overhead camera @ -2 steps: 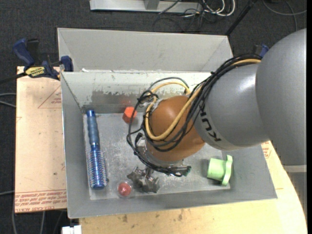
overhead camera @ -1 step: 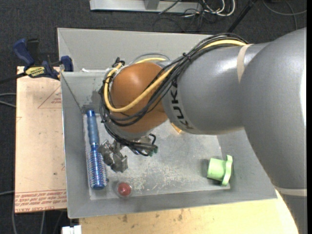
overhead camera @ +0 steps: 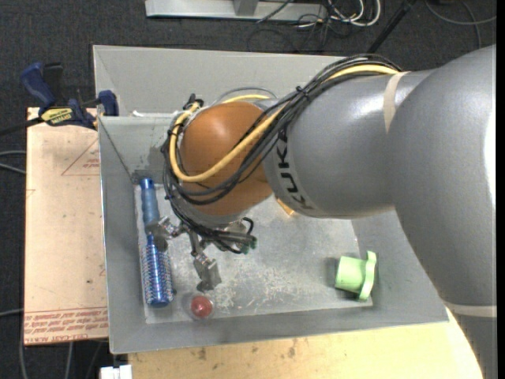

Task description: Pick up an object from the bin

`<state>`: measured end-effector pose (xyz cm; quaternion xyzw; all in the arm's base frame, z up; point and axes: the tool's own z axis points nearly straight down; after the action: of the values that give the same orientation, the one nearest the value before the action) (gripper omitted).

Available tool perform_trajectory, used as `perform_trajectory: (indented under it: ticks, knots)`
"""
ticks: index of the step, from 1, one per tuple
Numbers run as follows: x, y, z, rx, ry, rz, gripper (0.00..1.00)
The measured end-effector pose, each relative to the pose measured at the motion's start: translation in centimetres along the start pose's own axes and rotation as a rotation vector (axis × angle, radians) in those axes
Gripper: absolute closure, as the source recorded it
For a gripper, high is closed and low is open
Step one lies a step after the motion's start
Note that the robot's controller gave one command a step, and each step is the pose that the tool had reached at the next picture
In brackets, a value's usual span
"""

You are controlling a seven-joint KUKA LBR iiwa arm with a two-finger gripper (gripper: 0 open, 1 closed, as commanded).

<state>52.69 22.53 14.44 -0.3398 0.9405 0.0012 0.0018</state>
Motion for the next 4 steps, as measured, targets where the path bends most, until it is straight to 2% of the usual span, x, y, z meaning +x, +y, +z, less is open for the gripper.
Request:
perform_trajectory:
  ticks: [1, 2, 3, 4]
  knots:
    - [2.0, 2.2, 5.2, 0.001, -0.003, -0.715, 0.00]
    - [2.1, 3.6, 6.6, 0.015, -0.015, -0.901, 0.00]
    - [1.9, 3.3, 6.4, 0.024, -0.025, -0.898, 1.00]
    - [1.4, 3.9, 0.8, 0.003, -0.005, -0.870, 1.00]
